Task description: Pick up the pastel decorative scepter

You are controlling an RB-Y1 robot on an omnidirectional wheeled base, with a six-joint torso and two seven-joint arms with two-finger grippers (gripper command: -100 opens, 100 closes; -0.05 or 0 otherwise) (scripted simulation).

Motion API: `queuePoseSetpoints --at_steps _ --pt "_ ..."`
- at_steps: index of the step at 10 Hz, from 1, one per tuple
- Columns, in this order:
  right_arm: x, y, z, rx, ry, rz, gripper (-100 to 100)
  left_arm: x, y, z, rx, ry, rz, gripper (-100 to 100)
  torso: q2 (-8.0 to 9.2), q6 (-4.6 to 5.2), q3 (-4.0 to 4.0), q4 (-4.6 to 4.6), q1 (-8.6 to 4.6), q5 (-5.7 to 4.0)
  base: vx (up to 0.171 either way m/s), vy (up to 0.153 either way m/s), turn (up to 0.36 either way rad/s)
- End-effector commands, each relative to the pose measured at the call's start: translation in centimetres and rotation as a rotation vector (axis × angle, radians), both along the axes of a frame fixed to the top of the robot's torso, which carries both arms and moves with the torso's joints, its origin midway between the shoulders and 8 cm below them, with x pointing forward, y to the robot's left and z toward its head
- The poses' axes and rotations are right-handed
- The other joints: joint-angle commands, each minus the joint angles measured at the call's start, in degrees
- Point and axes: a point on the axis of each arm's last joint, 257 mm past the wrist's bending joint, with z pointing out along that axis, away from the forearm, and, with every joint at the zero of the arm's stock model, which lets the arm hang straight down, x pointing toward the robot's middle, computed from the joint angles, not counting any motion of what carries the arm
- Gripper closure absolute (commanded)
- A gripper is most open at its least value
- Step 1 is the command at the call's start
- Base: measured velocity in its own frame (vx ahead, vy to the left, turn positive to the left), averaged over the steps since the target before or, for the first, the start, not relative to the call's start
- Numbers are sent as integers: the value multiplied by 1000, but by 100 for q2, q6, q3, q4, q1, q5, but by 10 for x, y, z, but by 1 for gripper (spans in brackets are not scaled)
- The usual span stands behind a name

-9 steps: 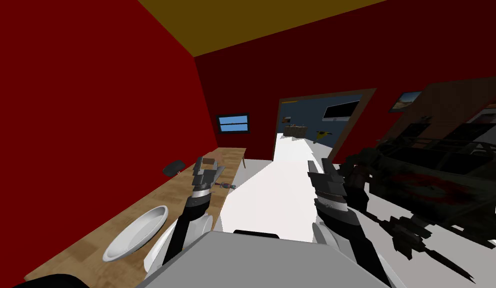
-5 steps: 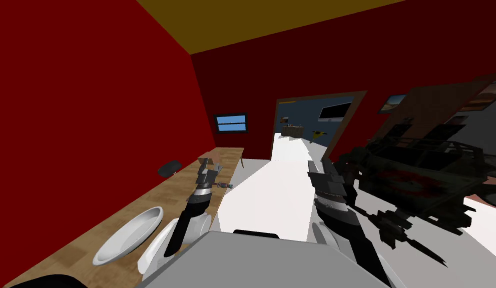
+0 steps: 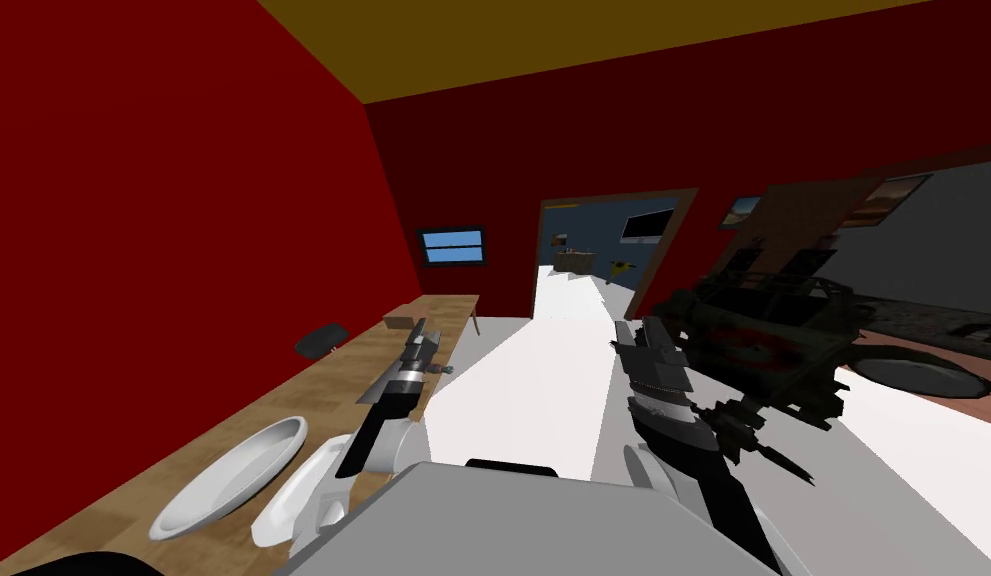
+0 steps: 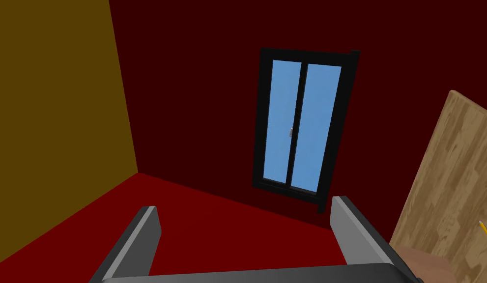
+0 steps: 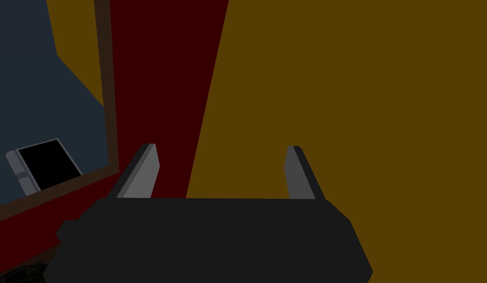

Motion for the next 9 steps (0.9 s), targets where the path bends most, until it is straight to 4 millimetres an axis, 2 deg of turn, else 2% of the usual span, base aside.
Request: queuePoseSetpoints --at_steps 1,3,4,6,7,9 --pt "0 0 0 0 0 0 0 9 5 -16 6 36 2 -100 0 0 0 0 0 0 -52 -89 -23" --pt "0 0 0 0 0 0 0 26 17 -42 17 126 5 -100 -9 0 -5 -2 20 4 -38 -91 -107" --pt "0 0 0 0 0 0 0 26 17 -42 17 127 5 -100 -8 0 -4 -2 15 3 -33 -83 -22" --pt "0 0 0 0 0 0 0 40 30 -66 28 209 9 -100 -11 -1 -6 -2 18 4 -31 -106 -89" --pt "0 0 0 0 0 0 0 40 30 -70 27 222 9 -100 -11 0 -6 -2 8 2 -30 -90 -34" --pt "0 0 0 0 0 0 0 52 45 -95 36 306 13 -100 -8 -2 -4 -2 24 5 -37 -79 -78"
